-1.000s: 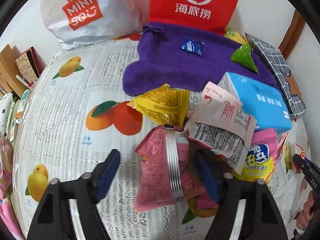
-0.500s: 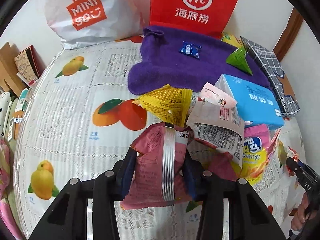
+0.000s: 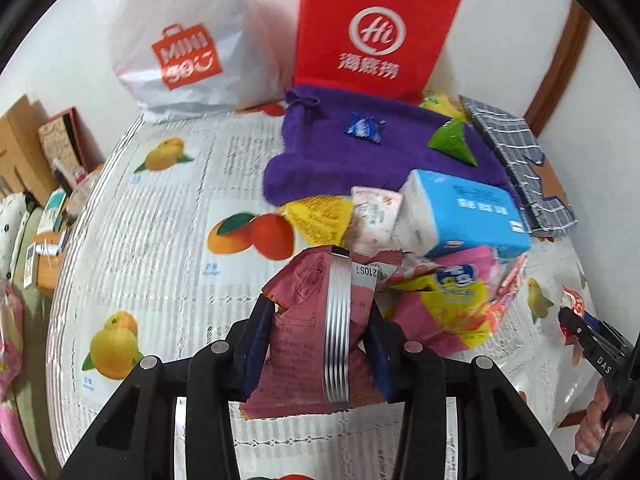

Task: Organize snacks
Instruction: 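Carry the red packet and pink wafer pack over the purple towel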

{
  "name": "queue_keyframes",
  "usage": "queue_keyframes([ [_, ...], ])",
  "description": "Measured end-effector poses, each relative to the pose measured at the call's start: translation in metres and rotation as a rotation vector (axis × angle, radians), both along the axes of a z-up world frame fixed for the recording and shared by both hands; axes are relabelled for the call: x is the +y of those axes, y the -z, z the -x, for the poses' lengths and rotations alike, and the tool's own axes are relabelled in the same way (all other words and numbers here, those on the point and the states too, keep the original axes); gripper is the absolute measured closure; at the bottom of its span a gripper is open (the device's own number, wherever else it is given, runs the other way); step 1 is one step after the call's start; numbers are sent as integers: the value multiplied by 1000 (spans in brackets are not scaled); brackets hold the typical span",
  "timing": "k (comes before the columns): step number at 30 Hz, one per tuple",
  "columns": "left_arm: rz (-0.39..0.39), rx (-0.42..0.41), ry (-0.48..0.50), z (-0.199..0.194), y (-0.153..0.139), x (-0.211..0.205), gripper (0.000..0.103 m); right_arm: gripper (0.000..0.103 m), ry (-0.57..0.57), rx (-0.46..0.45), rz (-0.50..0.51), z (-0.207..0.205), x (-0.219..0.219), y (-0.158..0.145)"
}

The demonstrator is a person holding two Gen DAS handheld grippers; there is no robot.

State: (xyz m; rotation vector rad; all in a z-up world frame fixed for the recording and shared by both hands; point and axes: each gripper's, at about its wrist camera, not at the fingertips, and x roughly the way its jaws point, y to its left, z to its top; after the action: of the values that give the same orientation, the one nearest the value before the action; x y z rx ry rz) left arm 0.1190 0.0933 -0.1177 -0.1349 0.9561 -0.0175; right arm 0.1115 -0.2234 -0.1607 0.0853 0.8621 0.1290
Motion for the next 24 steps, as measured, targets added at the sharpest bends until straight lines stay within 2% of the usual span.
queue_keyframes([
  [14,8,-68,173,-19,-40,-21,62,66,31,-75,16,12,34,-46],
  [24,13,-68,261,-48,-48,-20,62,66,62,-98,-10,-11,60,-68],
])
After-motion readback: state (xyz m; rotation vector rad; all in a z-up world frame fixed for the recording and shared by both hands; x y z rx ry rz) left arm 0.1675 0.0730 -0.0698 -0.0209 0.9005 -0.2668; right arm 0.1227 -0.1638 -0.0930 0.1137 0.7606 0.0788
